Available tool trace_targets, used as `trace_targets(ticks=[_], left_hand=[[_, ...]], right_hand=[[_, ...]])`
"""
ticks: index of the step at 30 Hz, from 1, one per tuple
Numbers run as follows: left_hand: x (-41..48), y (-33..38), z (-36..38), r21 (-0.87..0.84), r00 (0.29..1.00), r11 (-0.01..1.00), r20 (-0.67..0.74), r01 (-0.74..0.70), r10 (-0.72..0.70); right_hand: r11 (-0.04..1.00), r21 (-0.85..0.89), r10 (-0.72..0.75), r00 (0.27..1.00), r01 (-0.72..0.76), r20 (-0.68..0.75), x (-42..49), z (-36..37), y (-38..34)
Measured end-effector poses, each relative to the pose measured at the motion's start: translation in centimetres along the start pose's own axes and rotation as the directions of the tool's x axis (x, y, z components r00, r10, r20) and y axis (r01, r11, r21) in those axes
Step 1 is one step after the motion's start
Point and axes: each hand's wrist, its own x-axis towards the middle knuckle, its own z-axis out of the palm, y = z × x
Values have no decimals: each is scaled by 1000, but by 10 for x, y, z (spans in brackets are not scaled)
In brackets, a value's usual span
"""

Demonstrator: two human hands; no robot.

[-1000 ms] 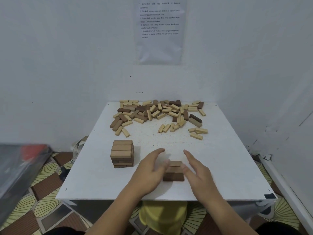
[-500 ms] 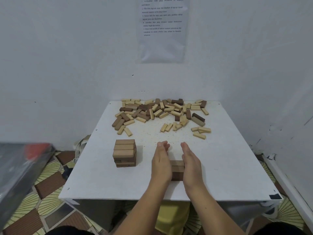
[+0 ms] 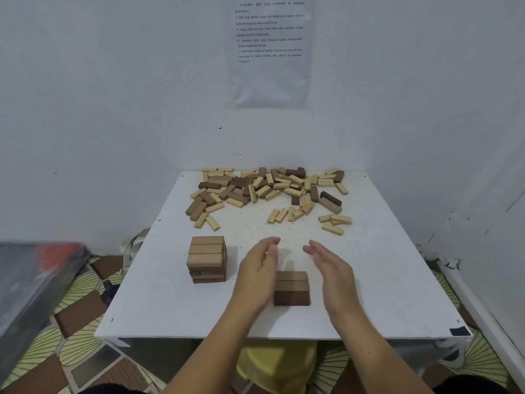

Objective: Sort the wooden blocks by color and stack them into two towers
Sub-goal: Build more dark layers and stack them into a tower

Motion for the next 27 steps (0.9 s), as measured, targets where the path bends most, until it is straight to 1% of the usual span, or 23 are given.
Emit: trace_targets(ticks=[1,2,4,5,6,8,10,12,14,16,22,27], left_hand=[[-2,1,-10,101,996,994,81,-43,35],[-4,1,-20,212,982,973,183,-88,49],[-4,-1,-34,429,929,882,369,-197,28],[-4,-2,-37,497,902,831,432,-248,10],[-3,-2,-37,538,881,793,473,-286,-3],[-1,-1,-34,571,857,741,515,-354,12],[2,-2,-27,603,844,680,534,-418,46],[7,-3,-23,631,841,638,539,-442,49],[12,-3,-21,643,842,622,537,-448,51],[14,-3,-20,645,845,623,532,-443,51],[12,-6,-17,604,866,681,491,-414,91],[12,-6,-17,581,874,712,477,-394,95]], right_hand=[[991,-130,-5,999,10,46,1,-9,-3],[957,-290,3,994,30,113,1,-18,-5],[805,-582,62,961,112,271,0,-31,-10],[724,-668,87,939,169,332,0,-35,-11],[668,-712,104,919,218,379,-1,-38,-13],[605,-748,118,899,272,422,-1,-38,-14],[565,-765,94,897,308,431,0,-34,-15],[525,-775,45,897,352,439,1,-30,-14],[509,-775,18,896,374,444,2,-27,-12],[496,-775,5,892,391,453,2,-27,-11],[452,-775,-10,871,442,491,4,-30,-7],[459,-759,-18,859,461,511,5,-33,-2]])
